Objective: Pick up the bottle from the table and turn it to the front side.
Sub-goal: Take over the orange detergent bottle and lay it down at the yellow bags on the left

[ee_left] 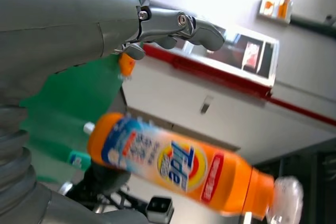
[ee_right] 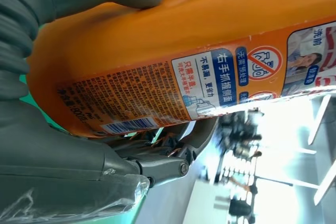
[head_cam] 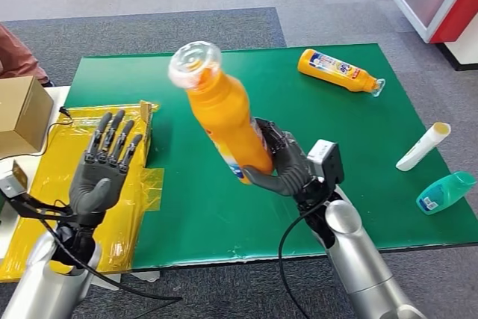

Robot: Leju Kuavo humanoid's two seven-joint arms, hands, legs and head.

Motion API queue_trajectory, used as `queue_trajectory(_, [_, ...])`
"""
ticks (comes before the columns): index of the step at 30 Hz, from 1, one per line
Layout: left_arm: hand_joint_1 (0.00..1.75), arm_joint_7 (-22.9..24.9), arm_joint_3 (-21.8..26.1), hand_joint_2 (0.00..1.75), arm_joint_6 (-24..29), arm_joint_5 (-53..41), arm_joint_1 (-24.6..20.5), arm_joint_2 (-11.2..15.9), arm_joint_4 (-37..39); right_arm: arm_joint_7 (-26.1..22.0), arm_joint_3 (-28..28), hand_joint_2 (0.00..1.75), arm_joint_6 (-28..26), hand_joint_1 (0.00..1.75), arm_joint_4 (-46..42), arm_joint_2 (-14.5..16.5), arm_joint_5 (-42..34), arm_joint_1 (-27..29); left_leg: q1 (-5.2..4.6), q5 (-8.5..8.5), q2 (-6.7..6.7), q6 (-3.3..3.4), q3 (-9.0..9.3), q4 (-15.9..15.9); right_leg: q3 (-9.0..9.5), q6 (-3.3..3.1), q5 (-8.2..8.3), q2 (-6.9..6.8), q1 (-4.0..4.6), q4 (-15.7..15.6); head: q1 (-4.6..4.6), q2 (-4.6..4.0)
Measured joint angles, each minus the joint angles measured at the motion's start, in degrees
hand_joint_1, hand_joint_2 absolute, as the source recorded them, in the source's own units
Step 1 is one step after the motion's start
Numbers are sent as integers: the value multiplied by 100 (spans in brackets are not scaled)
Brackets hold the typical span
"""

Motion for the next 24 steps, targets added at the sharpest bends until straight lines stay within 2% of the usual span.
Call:
queue_trajectory(5, [0,100,-564,175,-40,85,-240,-72,136,-16,158,175,-311,175,114,69,392,-142,-1,0,0,0,0,0,0,1,0,0,-2,0,0,0])
queue_trajectory(11, [0,285,-1005,175,124,91,-545,-102,269,-34,297,175,-524,175,187,132,658,-232,-1,1,0,-1,-1,0,-1,0,0,0,-2,0,1,0])
queue_trajectory(16, [0,387,-1247,175,335,45,-844,-102,379,-32,376,175,-634,175,240,167,762,-296,0,3,0,-3,-1,0,-1,-1,1,0,-1,0,1,0])
queue_trajectory(21, [0,293,-1374,175,978,-645,-1108,-91,419,-32,458,175,-743,175,257,174,860,-304,0,4,0,-3,-1,0,-1,-2,3,0,-1,1,1,0])
queue_trajectory(24, [0,289,-1407,175,1070,-756,-1239,-71,448,-25,527,175,-787,175,249,174,969,-304,0,4,0,-3,-1,0,-1,-2,3,0,-1,1,1,0])
